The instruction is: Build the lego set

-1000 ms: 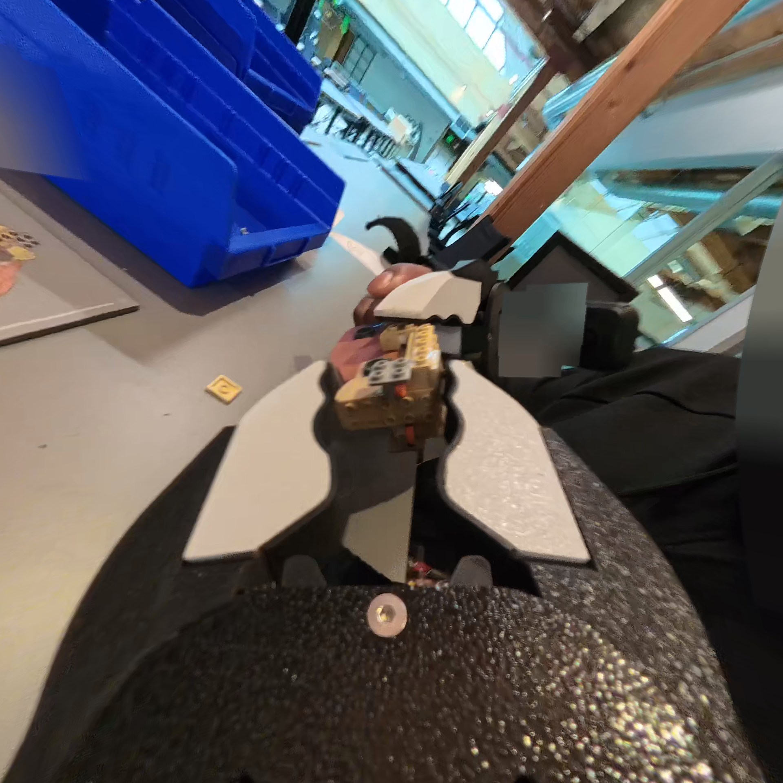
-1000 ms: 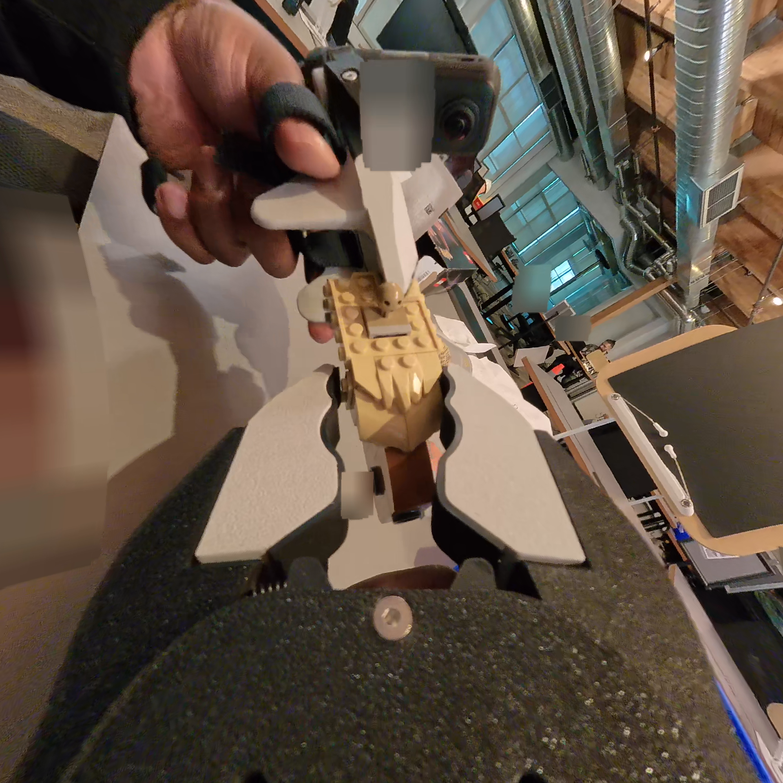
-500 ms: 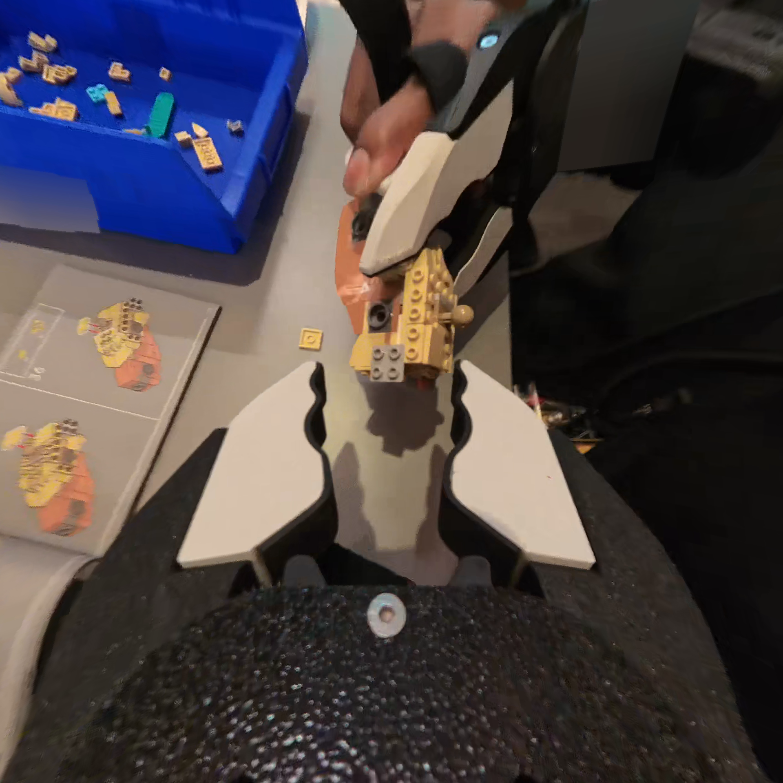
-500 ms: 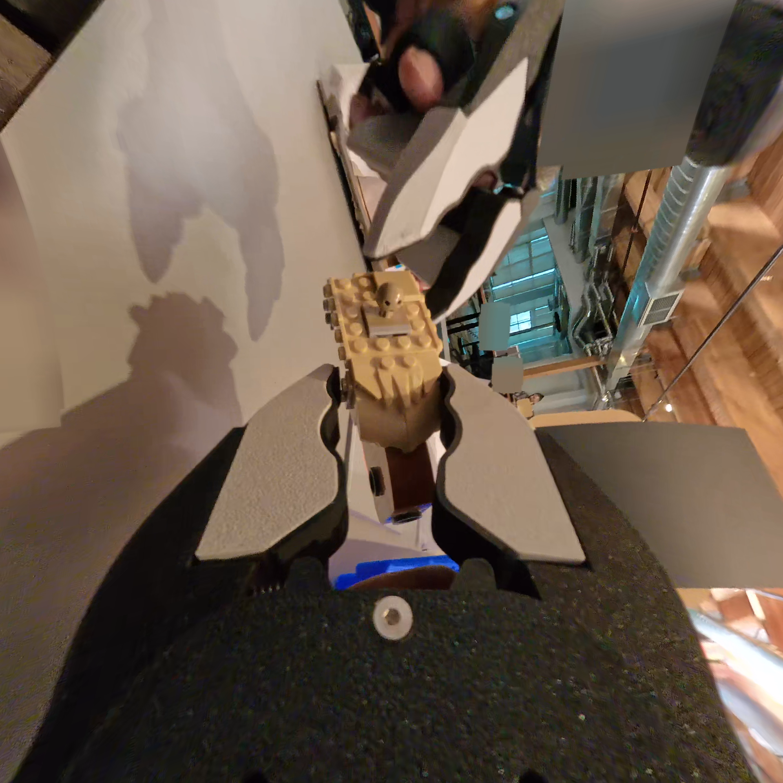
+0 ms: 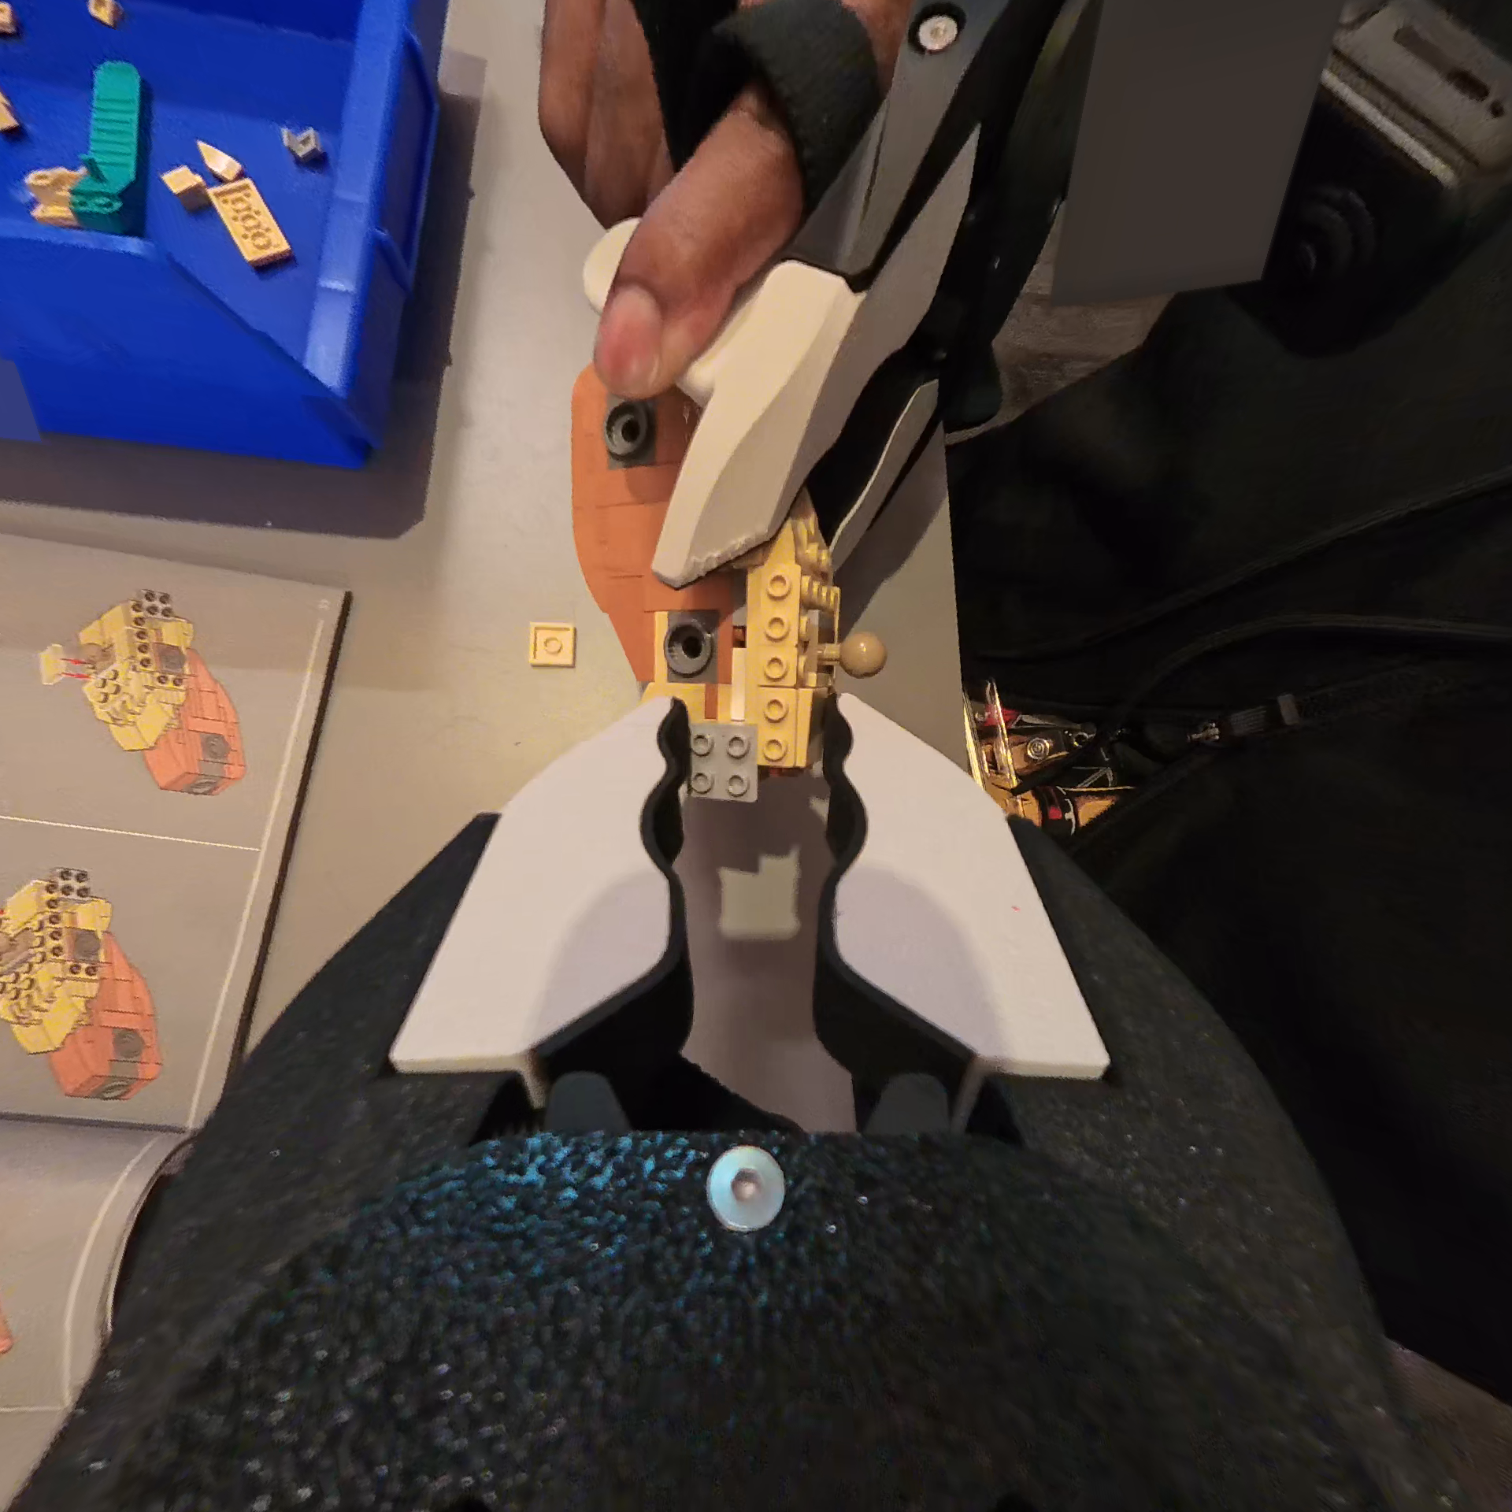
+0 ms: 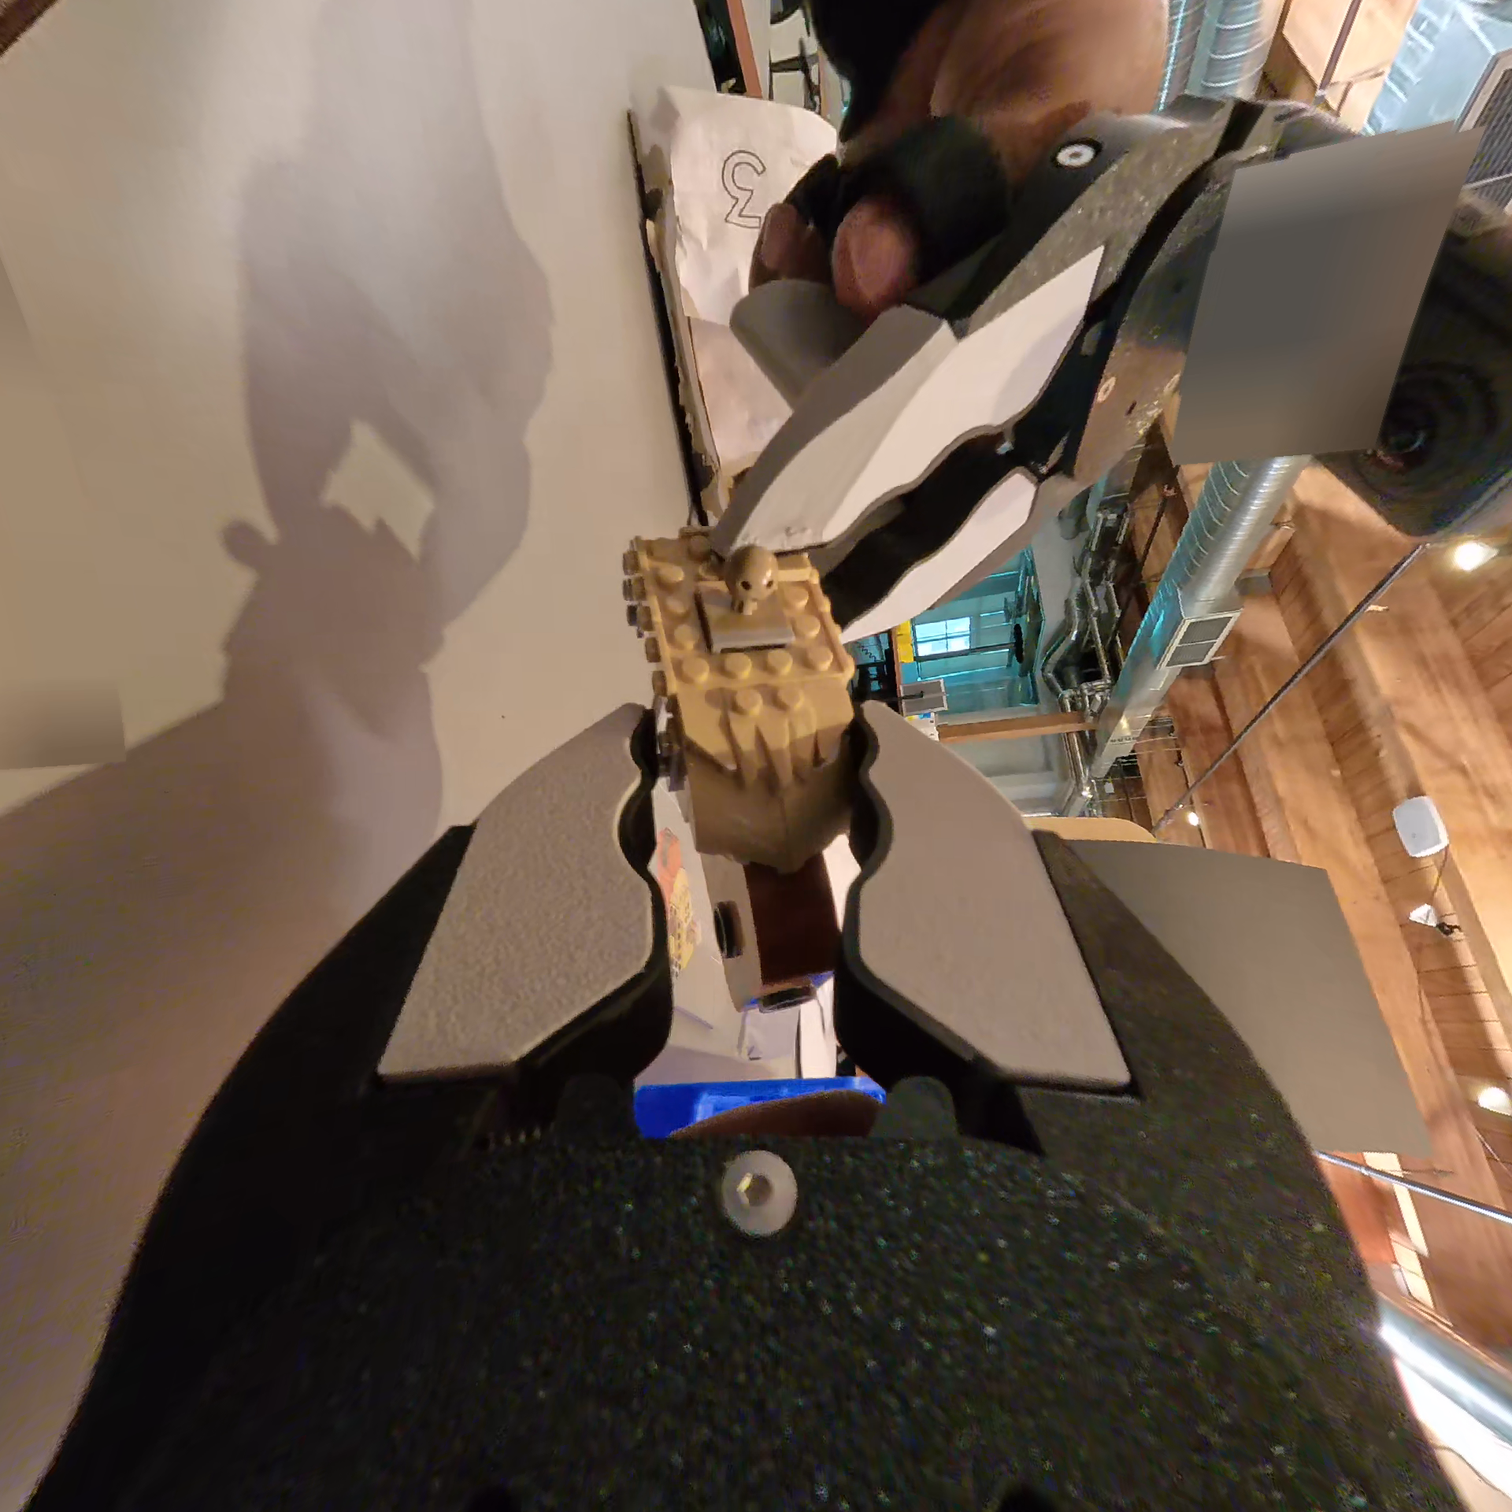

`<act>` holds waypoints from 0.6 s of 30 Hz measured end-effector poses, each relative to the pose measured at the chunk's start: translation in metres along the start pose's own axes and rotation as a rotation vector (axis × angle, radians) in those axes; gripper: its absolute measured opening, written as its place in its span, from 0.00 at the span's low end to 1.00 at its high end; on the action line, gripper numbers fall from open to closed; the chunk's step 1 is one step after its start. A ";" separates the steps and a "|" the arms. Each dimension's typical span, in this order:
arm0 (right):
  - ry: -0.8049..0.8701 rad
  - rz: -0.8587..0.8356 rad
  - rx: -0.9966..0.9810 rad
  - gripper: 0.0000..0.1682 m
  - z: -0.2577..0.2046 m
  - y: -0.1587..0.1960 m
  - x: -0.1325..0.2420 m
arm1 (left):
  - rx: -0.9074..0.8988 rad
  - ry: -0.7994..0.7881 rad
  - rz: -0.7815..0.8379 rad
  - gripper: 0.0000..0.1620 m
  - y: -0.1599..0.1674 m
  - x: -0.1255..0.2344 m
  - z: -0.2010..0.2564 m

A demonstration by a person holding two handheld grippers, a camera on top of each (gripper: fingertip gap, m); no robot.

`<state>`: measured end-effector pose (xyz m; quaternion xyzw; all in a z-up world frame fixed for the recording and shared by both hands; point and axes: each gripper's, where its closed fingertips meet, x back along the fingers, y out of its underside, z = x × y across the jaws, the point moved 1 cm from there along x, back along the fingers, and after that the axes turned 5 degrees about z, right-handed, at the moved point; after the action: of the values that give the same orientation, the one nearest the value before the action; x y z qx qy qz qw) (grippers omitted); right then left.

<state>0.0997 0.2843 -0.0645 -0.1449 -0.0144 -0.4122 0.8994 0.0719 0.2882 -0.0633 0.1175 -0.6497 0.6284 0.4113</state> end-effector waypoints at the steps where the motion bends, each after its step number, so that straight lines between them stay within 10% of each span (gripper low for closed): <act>1: 0.007 -0.001 -0.002 0.26 0.001 0.000 0.000 | 0.002 -0.003 0.010 0.19 -0.001 0.001 0.000; 18: 0.009 -0.068 0.083 0.26 0.001 0.003 -0.002 | 0.004 -0.067 0.024 0.18 0.001 -0.002 -0.001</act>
<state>0.1010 0.2878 -0.0650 -0.1049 -0.0322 -0.4422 0.8902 0.0730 0.2887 -0.0662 0.1316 -0.6633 0.6301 0.3817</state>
